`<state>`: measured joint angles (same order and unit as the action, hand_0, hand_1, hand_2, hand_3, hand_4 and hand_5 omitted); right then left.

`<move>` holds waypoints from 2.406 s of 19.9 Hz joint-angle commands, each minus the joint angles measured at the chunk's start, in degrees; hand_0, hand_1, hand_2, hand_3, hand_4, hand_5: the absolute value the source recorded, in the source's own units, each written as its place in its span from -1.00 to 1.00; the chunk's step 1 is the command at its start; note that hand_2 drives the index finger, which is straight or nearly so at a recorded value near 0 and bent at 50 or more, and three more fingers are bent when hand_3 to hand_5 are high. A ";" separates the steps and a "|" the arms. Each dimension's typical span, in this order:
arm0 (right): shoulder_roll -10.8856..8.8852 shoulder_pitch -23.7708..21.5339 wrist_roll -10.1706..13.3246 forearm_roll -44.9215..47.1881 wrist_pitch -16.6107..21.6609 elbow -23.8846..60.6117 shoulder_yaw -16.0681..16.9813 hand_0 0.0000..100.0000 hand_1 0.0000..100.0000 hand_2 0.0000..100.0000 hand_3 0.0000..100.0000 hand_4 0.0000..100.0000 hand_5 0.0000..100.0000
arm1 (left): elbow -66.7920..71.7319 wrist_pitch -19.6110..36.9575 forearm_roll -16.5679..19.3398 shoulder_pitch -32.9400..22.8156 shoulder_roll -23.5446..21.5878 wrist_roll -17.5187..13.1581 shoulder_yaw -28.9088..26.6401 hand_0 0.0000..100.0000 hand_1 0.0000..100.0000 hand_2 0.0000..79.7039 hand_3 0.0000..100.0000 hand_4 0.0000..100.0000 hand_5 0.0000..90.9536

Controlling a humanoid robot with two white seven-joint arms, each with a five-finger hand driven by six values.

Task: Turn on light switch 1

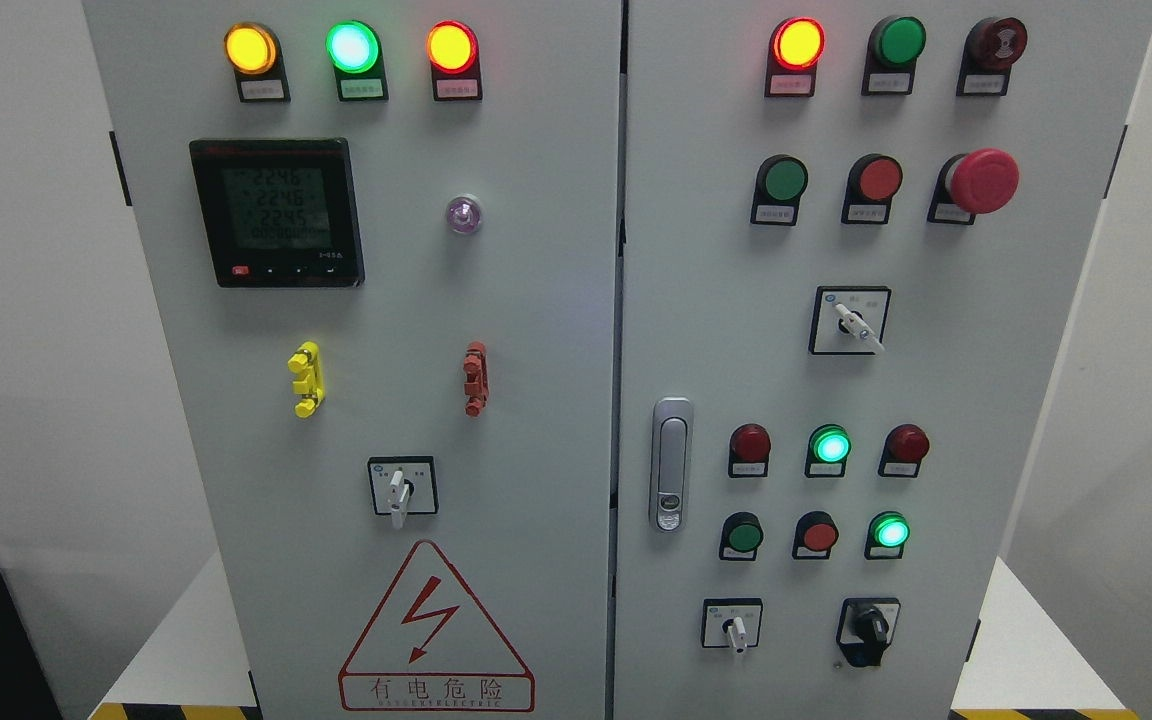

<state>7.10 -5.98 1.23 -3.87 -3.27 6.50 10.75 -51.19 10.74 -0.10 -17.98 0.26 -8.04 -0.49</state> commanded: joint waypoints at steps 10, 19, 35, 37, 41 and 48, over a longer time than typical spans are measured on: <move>0.02 0.00 0.00 0.00 0.02 0.00 0.06 -1.00 -1.00 -1.00 -1.00 -1.00 -1.00 | -47.31 4.02 -1.05 -0.04 0.62 -0.40 -4.34 -0.43 -0.72 -0.67 -0.24 -0.10 -0.95; 0.02 0.00 0.00 0.00 0.02 0.00 0.06 -1.00 -1.00 -1.00 -1.00 -1.00 -1.00 | -58.31 4.11 -1.05 2.07 0.18 0.48 -3.73 -0.78 -0.37 -0.26 0.10 0.34 -0.19; 0.02 0.00 0.00 0.00 0.02 0.00 -0.03 -1.00 -1.00 -1.00 -1.00 -1.00 -1.00 | -61.92 -3.26 -0.96 9.54 0.88 11.90 -2.85 -0.94 -0.02 0.19 0.79 0.90 0.93; 0.02 0.00 0.00 0.00 0.02 0.00 0.06 -1.00 -1.00 -1.00 -1.00 -1.00 -1.00 | -62.36 -4.23 -0.87 9.63 0.79 12.43 -1.97 -0.94 -0.01 0.21 0.81 0.92 0.93; 0.02 0.00 0.00 0.00 0.02 0.00 0.06 -1.00 -1.00 -1.00 -1.00 -1.00 -1.00 | -64.91 -9.76 1.67 9.63 1.67 20.50 2.59 -0.95 0.03 0.28 0.92 1.00 0.93; -0.07 0.00 0.00 0.00 -0.06 0.00 0.06 -1.00 -1.00 -1.00 -1.00 -1.00 -1.00 | -65.09 -18.19 3.79 15.24 4.12 22.98 5.59 -0.93 0.11 0.34 1.00 1.00 0.95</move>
<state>7.11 -5.98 1.23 -3.87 -3.27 6.50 10.76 -113.20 -3.20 2.32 -7.07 1.51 14.44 0.72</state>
